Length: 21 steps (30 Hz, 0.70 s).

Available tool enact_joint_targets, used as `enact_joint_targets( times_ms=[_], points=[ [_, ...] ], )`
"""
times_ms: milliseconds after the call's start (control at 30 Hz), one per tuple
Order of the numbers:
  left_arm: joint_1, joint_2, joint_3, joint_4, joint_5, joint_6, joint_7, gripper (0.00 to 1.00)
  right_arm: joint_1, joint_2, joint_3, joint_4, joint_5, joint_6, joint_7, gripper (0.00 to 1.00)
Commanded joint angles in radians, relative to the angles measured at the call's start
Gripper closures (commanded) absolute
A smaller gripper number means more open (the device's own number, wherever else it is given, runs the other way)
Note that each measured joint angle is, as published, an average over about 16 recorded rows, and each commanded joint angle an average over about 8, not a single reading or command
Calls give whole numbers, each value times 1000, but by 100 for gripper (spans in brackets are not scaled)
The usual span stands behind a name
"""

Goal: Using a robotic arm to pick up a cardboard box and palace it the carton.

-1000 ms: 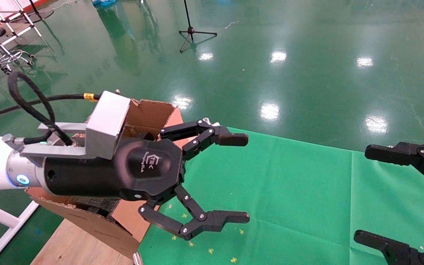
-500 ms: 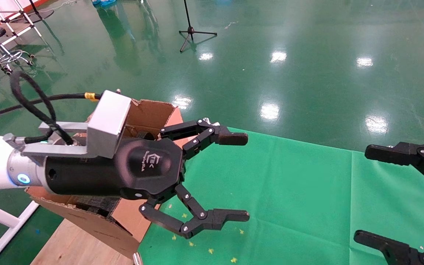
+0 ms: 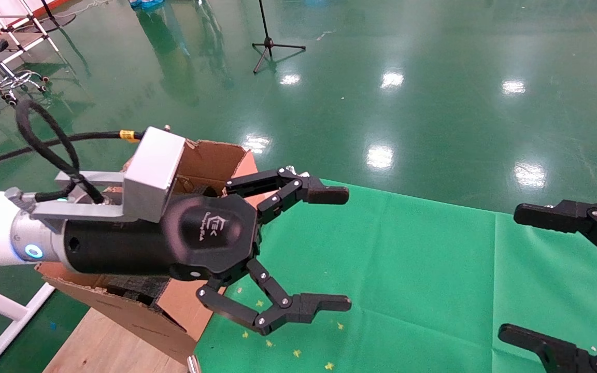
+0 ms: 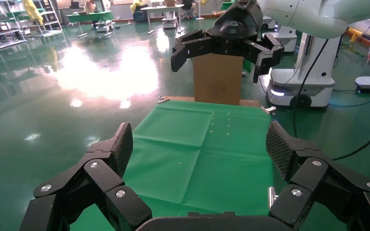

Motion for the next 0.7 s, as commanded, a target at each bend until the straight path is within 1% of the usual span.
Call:
enact_joint_targets(
  times_ms=[33,700],
  points=[
    [0,0,0,0,0,0,0,0,0,0,0,0,0,0,0,0],
    [-1,0,0,1,1,0,0,0,0,0,0,0,0,0,0,0]
  ],
)
